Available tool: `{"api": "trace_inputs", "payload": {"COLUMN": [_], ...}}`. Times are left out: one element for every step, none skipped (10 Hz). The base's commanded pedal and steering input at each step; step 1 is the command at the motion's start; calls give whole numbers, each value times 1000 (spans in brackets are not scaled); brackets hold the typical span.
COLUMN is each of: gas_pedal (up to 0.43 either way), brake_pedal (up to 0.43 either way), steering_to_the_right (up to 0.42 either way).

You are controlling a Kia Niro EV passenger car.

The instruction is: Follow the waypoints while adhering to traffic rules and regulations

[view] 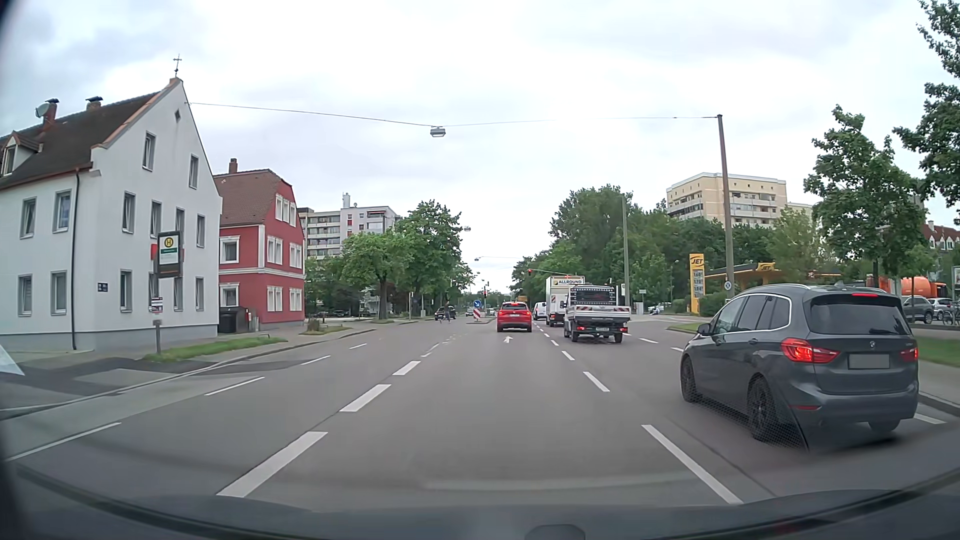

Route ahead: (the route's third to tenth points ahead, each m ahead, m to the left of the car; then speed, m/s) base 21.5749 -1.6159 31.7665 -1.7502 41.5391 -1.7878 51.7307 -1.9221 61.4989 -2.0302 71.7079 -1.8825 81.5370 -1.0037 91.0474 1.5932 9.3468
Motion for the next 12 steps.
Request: {"api": "trace_inputs", "payload": {"gas_pedal": [87, 87, 79, 59, 47, 28, 20, 0, 0, 0, 0, 0], "brake_pedal": [0, 0, 0, 0, 0, 0, 0, 0, 0, 0, 0, 0], "steering_to_the_right": [4, 4, 5, 4, 4, 4, 4, 3, 2, 2, 2, 2]}}
